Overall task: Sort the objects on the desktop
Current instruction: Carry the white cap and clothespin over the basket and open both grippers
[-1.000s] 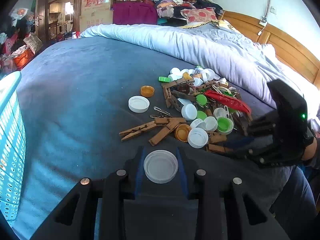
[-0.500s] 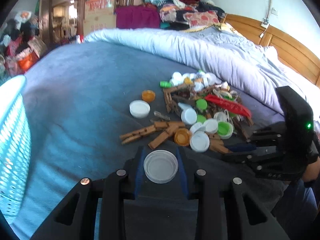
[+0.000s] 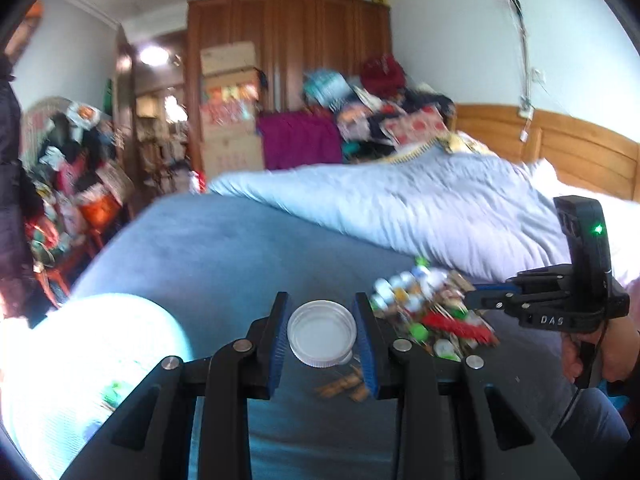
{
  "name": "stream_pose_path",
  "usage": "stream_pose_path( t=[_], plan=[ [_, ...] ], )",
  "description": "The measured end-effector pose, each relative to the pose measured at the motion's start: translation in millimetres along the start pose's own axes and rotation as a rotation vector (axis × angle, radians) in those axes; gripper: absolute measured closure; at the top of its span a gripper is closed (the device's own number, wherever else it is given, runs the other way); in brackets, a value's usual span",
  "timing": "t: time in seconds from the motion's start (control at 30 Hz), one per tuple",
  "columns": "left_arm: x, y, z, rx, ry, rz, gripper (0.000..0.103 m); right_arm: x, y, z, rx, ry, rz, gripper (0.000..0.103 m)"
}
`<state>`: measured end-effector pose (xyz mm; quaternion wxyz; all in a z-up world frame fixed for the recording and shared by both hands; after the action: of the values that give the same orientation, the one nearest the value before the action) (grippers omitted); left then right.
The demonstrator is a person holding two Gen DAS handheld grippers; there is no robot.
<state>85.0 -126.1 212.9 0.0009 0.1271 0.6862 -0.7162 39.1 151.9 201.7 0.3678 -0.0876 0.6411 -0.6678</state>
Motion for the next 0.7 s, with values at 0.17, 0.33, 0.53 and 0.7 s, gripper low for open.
stream_pose_path(
  t=[0.17,0.33,0.53,0.7],
  plan=[
    [-16,-30,40,0.002,-0.1,-0.034,0.071,7,-54,13,-0.019,-0.006,-0.06,0.091],
    [-36,-57,72,0.009,-0.169,-0.069,0.071,14,-96,35,-0.041,-0.03,-0.102,0.091],
    [-61,-80,113,0.004,-0.242,-0.083,0.071,21,-135,65,-0.067,-0.064,-0.132,0.091],
    [-82,-97,151,0.006,-0.3,-0.088,0.071,29,-164,98,-0.107,-0.097,-0.151,0.091]
  ],
)
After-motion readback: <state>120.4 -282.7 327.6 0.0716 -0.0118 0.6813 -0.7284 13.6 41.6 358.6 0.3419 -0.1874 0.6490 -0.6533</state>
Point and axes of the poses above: each gripper's, at about its wrist camera, not at the fingertips, and x roughly the way its jaws point, z to its left, y to its underside, the point moved 5 cm from there along x, roughly the way its jaws point, and after that the axes turned 15 degrees about -z, right-handed, at the moved point
